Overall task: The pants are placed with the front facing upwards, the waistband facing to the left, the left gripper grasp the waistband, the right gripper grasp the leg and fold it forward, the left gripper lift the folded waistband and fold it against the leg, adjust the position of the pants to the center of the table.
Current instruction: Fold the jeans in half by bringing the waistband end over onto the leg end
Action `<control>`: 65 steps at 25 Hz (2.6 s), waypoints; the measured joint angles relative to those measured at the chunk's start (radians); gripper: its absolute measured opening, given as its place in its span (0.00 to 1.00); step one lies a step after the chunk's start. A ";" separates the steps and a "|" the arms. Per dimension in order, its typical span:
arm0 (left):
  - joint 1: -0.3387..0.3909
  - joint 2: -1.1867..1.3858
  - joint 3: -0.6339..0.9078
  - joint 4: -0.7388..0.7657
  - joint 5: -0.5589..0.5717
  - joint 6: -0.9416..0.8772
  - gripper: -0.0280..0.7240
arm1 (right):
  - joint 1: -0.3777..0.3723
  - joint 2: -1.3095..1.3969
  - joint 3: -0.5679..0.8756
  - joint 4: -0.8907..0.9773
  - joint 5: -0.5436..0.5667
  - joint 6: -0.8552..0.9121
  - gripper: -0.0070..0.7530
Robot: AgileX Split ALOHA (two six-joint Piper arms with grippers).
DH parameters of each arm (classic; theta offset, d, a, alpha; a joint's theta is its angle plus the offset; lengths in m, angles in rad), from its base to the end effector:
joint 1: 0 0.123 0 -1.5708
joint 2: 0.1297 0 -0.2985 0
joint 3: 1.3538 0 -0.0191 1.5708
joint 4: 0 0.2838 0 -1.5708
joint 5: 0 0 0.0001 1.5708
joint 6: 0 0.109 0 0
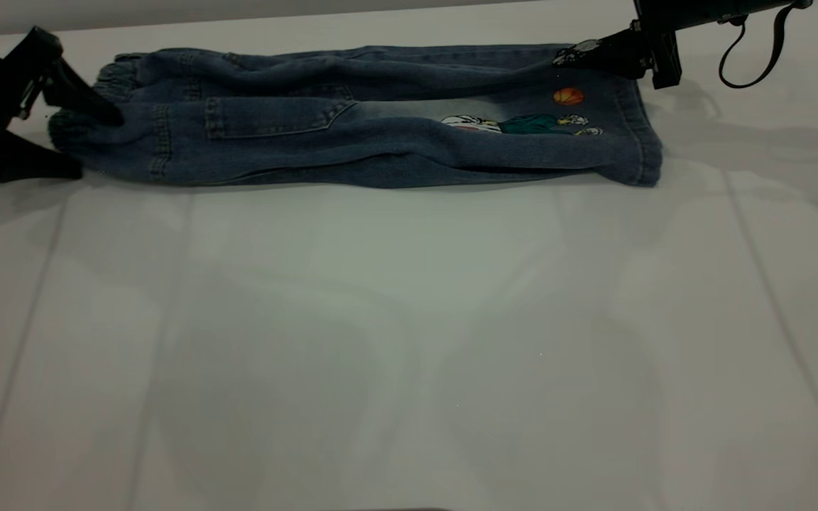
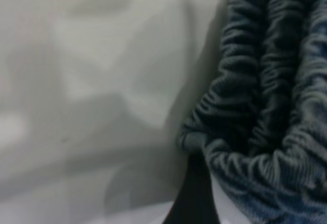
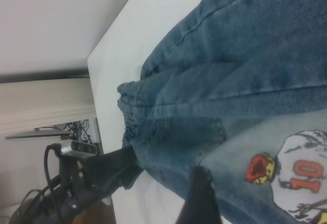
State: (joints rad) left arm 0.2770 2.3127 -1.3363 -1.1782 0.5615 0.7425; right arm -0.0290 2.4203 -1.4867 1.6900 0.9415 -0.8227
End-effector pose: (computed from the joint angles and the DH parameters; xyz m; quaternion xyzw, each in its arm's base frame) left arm 0.4600 0.0749 0.0212 -0.2481 0.9117 -0.2581 0.2015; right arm 0.5028 0.0730 0.0486 0.2090 0.8030 0.5337 0.1632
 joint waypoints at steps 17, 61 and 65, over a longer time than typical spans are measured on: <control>-0.019 -0.018 -0.006 0.011 0.025 0.007 0.10 | 0.099 0.000 -0.036 -0.022 0.061 0.000 0.65; -0.552 -0.562 0.005 0.221 -0.012 -0.015 0.10 | 0.239 0.020 -0.107 -0.579 -0.091 0.150 0.65; -0.586 -0.523 -0.010 0.212 -0.030 -0.016 0.10 | 0.226 0.019 -0.107 -0.578 -0.073 0.152 0.65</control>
State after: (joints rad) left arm -0.3094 1.7897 -1.3460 -0.9662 0.5319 0.7270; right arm 0.1969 2.4389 -1.5934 1.1117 0.8685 -0.6712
